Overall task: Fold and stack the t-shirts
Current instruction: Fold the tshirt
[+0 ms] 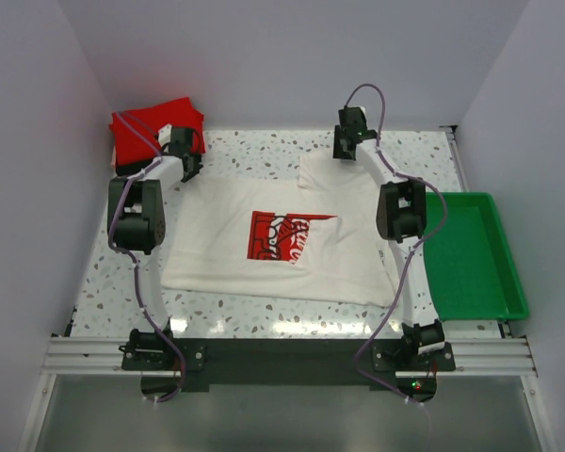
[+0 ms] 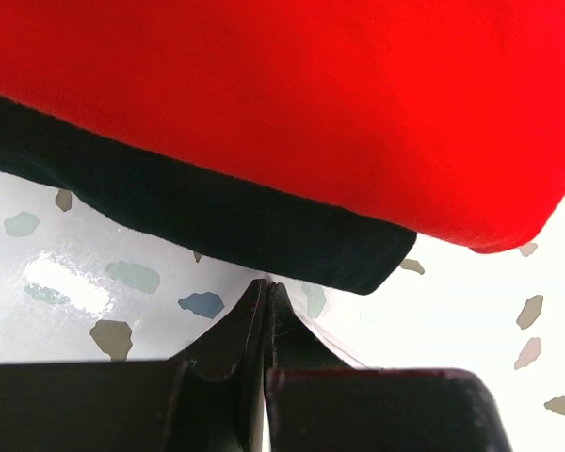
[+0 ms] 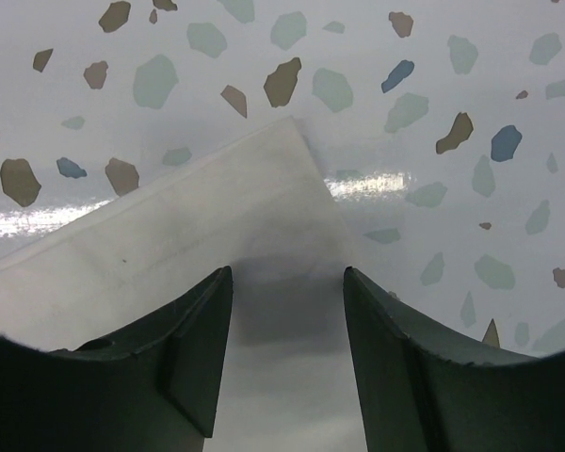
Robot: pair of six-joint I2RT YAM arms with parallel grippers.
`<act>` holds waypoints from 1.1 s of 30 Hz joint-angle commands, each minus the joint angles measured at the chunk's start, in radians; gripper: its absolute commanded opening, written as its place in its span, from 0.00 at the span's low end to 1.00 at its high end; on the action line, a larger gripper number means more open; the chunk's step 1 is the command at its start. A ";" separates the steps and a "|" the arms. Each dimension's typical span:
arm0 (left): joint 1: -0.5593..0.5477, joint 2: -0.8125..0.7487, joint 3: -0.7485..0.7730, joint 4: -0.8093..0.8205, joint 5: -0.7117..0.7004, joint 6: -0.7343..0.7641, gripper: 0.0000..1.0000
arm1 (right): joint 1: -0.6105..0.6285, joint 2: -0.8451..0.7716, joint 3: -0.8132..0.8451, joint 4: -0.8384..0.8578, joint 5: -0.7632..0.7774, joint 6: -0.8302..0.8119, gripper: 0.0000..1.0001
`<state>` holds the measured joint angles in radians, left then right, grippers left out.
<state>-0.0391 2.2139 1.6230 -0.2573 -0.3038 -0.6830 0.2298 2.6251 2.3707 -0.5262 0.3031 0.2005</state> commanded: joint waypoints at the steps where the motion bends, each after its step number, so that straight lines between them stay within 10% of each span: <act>1: 0.016 -0.034 -0.002 0.041 -0.001 0.023 0.00 | -0.001 0.009 0.047 -0.058 -0.038 0.020 0.54; 17: 0.022 -0.023 -0.003 0.044 0.014 0.016 0.00 | -0.035 0.032 0.079 -0.178 -0.125 0.105 0.57; 33: 0.030 -0.023 0.000 0.064 0.006 0.016 0.00 | -0.037 -0.040 0.019 -0.046 -0.119 0.114 0.04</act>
<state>-0.0307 2.2139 1.6226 -0.2539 -0.2901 -0.6834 0.1894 2.6324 2.4069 -0.6212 0.1806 0.3187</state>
